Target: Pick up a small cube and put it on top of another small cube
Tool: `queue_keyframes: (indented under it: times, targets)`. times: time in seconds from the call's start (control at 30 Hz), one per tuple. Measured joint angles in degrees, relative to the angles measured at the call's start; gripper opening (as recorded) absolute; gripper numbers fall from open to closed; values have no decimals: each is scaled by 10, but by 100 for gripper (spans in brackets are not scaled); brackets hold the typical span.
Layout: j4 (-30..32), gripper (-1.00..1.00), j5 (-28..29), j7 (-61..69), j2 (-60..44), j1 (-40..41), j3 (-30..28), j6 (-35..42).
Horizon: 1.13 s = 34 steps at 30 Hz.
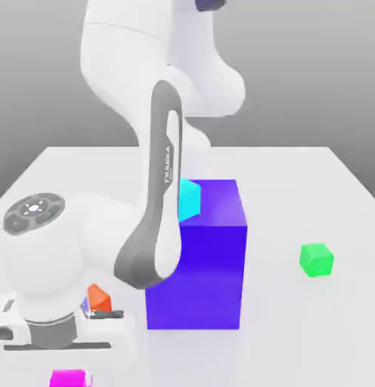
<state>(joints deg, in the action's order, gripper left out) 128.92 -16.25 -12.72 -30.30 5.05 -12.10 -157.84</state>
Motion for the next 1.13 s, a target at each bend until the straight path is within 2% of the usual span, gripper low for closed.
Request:
queue_keyframes:
  times: [0.13, 0.17, 0.53, 0.77, 0.87, 1.0, 1.03, 1.13]
  targets:
    - [18, -100, 34, -24, 72, -23, -29, 53]
    - [30, -100, 42, -16, 90, -34, -21, 60]
    - [196, -100, 77, 179, 247, -169, 155, 53]
    - [309, -100, 81, 338, 359, -360, 242, 45]
    - [350, -100, 97, 394, 372, -405, 276, 10]
    - [363, -100, 172, 369, 299, -418, 285, -76]
    - [362, 100, 194, 354, 281, -420, 276, -93]
    - [362, 100, 194, 354, 281, -419, 276, -93]
